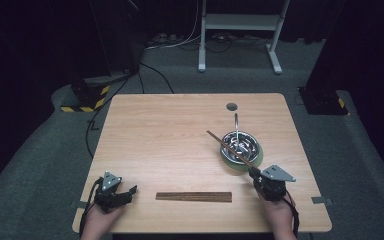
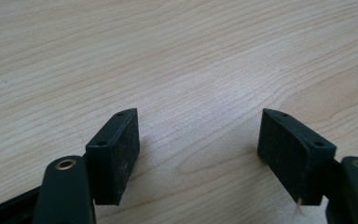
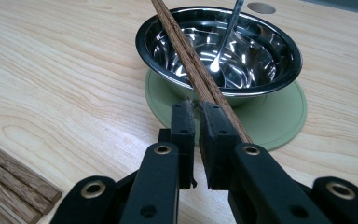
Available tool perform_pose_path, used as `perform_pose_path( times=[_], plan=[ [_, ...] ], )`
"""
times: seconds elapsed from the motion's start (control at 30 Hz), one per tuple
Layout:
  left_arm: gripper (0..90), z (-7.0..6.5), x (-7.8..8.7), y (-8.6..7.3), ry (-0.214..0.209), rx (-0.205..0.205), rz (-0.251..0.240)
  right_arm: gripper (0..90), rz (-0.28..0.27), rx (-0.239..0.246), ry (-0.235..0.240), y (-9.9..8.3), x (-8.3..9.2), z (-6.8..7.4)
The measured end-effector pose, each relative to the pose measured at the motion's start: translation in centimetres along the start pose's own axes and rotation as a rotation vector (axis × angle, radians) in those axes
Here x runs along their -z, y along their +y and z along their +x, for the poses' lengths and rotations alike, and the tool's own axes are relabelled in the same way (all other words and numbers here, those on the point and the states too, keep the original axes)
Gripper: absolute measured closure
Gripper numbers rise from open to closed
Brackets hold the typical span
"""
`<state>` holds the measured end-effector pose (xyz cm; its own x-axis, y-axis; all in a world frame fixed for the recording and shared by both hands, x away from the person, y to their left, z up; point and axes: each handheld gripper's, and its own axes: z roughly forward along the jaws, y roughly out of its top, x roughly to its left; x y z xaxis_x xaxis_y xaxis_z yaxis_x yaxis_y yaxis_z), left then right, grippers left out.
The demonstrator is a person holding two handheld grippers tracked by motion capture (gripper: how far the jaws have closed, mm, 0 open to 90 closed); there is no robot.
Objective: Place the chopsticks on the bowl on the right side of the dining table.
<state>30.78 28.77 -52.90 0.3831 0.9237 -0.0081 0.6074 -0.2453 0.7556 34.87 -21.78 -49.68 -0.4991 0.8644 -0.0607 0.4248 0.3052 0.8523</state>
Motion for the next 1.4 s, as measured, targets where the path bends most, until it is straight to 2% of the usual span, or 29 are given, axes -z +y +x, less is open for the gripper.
perform_pose_path(
  times=[0.03, 0.07, 0.1, 0.13, 0.17, 0.23, 0.3, 0.47, 0.57, 0.63, 0.73, 0.9, 1.03, 1.23, 1.4],
  plan=[
    [30.0, -0.1, 0.0, 0.0, 0.005, -0.003, -0.007, 83.3, 0.001, 0.005, -0.003, 0.0, -0.1, 0.1],
    [34.5, -0.4, 0.2, -0.1, 0.028, -0.024, -0.018, 83.4, 0.000, 0.004, -0.005, 0.0, -0.2, 0.2],
    [39.3, -0.6, 0.2, 0.1, 0.044, -0.067, -0.019, 84.2, -0.001, 0.008, 0.001, 0.1, -0.3, 0.1],
    [40.7, -0.7, 0.2, 0.3, 0.044, -0.081, -0.014, 84.9, 0.001, 0.004, 0.007, 0.1, -0.4, 0.1],
    [41.9, -0.8, 0.1, 0.7, 0.038, -0.075, 0.002, 85.3, -0.002, 0.000, 0.000, 0.1, -0.5, 0.1],
    [42.3, -0.6, -0.2, 1.4, 0.010, -0.038, 0.004, 85.6, -0.002, -0.004, -0.006, 0.2, -0.6, 0.0],
    [44.0, -0.6, -0.4, 2.3, -0.010, -0.019, -0.005, 85.6, 0.002, -0.013, -0.018, 0.2, -0.8, -0.1],
    [46.9, -0.9, -1.5, 4.6, -0.044, 0.012, -0.006, 85.5, 0.002, -0.029, -0.037, 0.1, -0.9, -0.6],
    [47.2, -1.6, -2.4, 5.7, -0.057, 0.020, -0.014, 85.2, -0.005, -0.048, -0.053, 0.1, -0.8, -1.2],
    [47.1, -2.3, -3.0, 6.4, -0.066, 0.007, -0.018, 84.9, -0.009, -0.056, -0.063, 0.0, -0.8, -1.6],
    [46.7, -3.8, -4.1, 7.5, -0.071, -0.035, -0.008, 84.5, -0.006, -0.062, -0.074, 0.1, -0.9, -2.2],
    [46.4, -5.2, -5.5, 9.0, -0.086, -0.053, -0.028, 83.7, 0.014, -0.067, -0.081, 0.2, -1.4, -3.0],
    [46.6, -5.7, -6.5, 9.9, -0.109, -0.018, -0.034, 83.0, 0.034, -0.069, -0.081, 0.5, -1.8, -3.6],
    [46.2, -6.5, -7.7, 10.9, -0.113, -0.026, -0.035, 82.8, 0.045, -0.047, -0.098, 1.3, -2.2, -4.6],
    [45.6, -7.5, -8.2, 11.6, -0.121, -0.037, -0.041, 82.7, 0.061, -0.051, -0.110, 1.9, -2.5, -5.3]
  ],
)
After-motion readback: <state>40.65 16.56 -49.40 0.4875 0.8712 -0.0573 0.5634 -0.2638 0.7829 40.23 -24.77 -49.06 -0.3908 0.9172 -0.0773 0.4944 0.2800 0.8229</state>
